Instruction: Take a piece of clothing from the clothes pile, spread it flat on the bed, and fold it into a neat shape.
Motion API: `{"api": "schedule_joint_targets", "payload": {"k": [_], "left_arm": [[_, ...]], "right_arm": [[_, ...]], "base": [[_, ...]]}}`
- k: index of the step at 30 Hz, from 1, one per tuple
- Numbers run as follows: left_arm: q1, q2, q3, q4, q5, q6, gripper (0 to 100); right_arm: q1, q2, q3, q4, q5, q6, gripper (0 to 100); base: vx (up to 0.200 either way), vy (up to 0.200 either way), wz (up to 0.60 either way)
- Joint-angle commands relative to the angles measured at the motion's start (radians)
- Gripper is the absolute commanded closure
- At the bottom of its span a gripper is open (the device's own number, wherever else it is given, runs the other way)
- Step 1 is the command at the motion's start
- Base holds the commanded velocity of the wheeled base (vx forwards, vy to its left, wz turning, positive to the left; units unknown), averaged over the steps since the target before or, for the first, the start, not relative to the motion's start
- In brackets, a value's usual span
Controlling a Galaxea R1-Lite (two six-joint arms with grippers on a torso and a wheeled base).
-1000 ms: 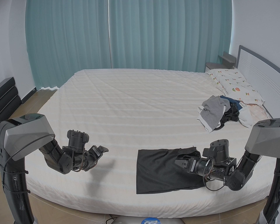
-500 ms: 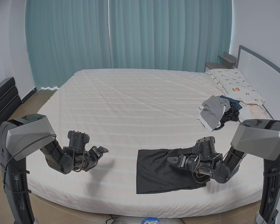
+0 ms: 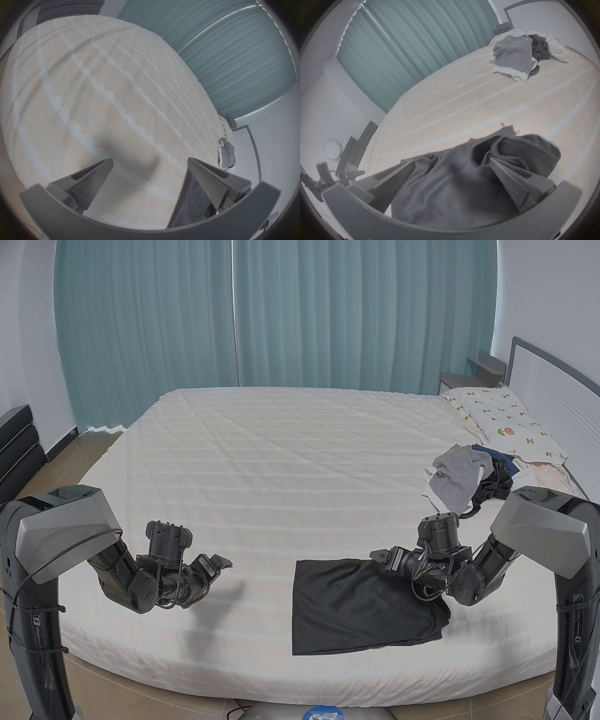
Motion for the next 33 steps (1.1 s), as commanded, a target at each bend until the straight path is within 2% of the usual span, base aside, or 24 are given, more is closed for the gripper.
{"api": "schedule_joint_targets", "payload": {"k": [1,14,19,24,33], "left_arm": [[0.0,0.003,-0.001,0.0,0.0,0.0,0],[0.0,0.004,-0.001,0.0,-0.002,0.0,0],[0.0,0.006,0.001,0.0,0.0,0.0,0],[-0.001,0.006,0.001,0.001,-0.002,0.0,0],[-0.004,0.012,0.001,0.0,0.0,0.0,0]], "right_arm": [[-0.042,0.027,-0.035,-0.004,-0.018,0.003,0],[-0.161,-0.005,-0.003,-0.02,-0.008,0.009,0],[-0.172,0.004,-0.003,-0.045,0.008,0.012,0],[-0.167,0.024,-0.012,-0.05,0.077,0.043,0],[-0.164,0.073,-0.075,-0.036,0.077,0.039,0]], "base": [[0.0,0.0,0.0],[0.0,0.0,0.0],[0.0,0.0,0.0],[0.0,0.0,0.0],[0.0,0.0,0.0]]}}
